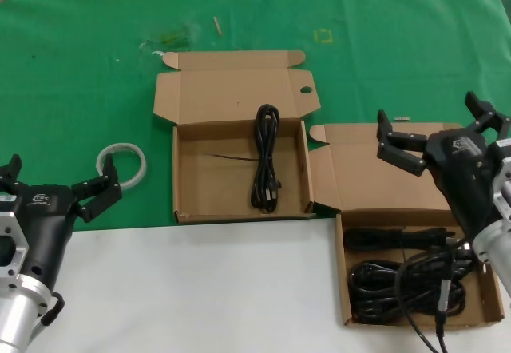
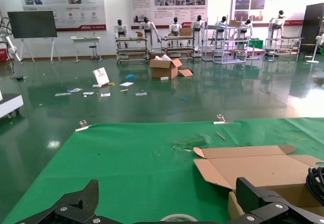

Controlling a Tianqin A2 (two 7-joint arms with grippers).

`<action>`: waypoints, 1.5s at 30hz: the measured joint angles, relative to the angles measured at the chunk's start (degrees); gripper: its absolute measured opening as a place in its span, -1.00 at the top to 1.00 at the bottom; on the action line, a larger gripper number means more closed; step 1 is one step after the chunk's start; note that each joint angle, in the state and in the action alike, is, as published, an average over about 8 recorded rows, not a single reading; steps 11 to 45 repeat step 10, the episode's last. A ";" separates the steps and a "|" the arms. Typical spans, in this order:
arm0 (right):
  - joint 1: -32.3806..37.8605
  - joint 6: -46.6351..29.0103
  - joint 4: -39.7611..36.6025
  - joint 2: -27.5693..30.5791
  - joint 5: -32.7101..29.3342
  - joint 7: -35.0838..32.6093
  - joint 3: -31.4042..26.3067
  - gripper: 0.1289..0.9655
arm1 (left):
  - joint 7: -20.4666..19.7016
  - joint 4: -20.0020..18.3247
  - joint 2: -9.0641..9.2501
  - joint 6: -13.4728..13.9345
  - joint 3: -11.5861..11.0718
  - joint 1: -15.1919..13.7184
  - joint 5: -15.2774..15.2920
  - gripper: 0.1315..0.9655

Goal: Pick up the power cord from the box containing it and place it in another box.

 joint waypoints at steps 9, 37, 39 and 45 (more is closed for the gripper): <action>-2.02 -1.00 -1.12 -2.89 -2.13 -0.13 3.82 -1.00 | 0.00 0.00 0.00 0.00 0.00 0.00 0.00 -1.00; -2.14 -1.06 -1.18 -3.06 -2.25 -0.13 4.05 -1.00 | 0.00 0.00 0.00 0.00 0.00 0.00 0.00 -1.00; -2.14 -1.06 -1.18 -3.06 -2.25 -0.13 4.05 -1.00 | 0.00 0.00 0.00 0.00 0.00 0.00 0.00 -1.00; -2.14 -1.06 -1.18 -3.06 -2.25 -0.13 4.05 -1.00 | 0.00 0.00 0.00 0.00 0.00 0.00 0.00 -1.00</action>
